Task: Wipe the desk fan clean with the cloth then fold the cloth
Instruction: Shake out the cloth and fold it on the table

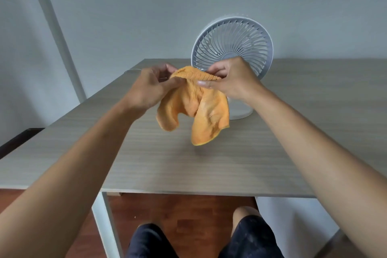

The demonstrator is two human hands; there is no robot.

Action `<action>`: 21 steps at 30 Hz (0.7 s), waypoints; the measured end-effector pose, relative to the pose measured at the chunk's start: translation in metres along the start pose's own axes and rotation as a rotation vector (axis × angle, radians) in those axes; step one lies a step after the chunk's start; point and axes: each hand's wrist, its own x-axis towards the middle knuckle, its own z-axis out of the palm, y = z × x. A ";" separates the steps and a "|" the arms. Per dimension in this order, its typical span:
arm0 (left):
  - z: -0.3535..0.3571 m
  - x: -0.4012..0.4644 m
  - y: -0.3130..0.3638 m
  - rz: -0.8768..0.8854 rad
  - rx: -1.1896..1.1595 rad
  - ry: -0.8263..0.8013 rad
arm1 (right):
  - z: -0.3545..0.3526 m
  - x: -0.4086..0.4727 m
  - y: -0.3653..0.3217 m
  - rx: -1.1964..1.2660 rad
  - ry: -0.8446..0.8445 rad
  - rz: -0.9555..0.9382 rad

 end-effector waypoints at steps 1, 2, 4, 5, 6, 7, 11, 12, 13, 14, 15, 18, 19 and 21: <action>-0.004 0.001 0.003 0.009 0.044 -0.008 | -0.002 0.002 -0.002 -0.005 -0.001 -0.011; -0.008 0.002 0.006 0.019 0.101 -0.027 | -0.004 0.003 -0.003 -0.004 -0.004 -0.022; -0.017 0.002 0.014 0.024 0.191 -0.076 | -0.009 0.005 -0.006 0.068 -0.055 -0.026; -0.023 0.001 0.019 0.010 0.200 -0.103 | -0.012 0.005 -0.007 0.125 -0.104 -0.014; -0.029 0.001 0.024 -0.011 0.195 -0.134 | -0.014 0.004 -0.008 0.167 -0.156 -0.001; -0.035 0.000 0.028 -0.033 0.195 -0.166 | -0.016 0.004 -0.009 0.184 -0.197 0.005; -0.055 -0.001 0.035 -0.060 0.200 -0.244 | -0.019 0.001 -0.010 0.056 -0.314 -0.006; -0.059 -0.002 0.035 -0.060 0.185 -0.254 | -0.020 0.000 -0.010 0.040 -0.379 0.007; -0.063 -0.003 0.035 -0.069 0.168 -0.259 | -0.021 0.000 -0.009 0.034 -0.460 0.032; -0.066 -0.003 0.033 -0.080 0.154 -0.268 | -0.024 -0.001 -0.007 0.026 -0.550 0.064; -0.070 -0.004 0.032 -0.097 0.146 -0.280 | -0.026 -0.001 -0.005 0.010 -0.643 0.096; -0.081 -0.008 0.022 -0.132 0.140 -0.278 | -0.034 -0.001 0.003 -0.093 -0.824 0.132; -0.083 -0.009 0.019 -0.143 0.131 -0.251 | -0.037 -0.001 0.007 -0.106 -0.837 0.132; -0.088 -0.010 0.012 -0.176 0.112 -0.183 | -0.040 0.002 0.015 -0.076 -0.808 0.143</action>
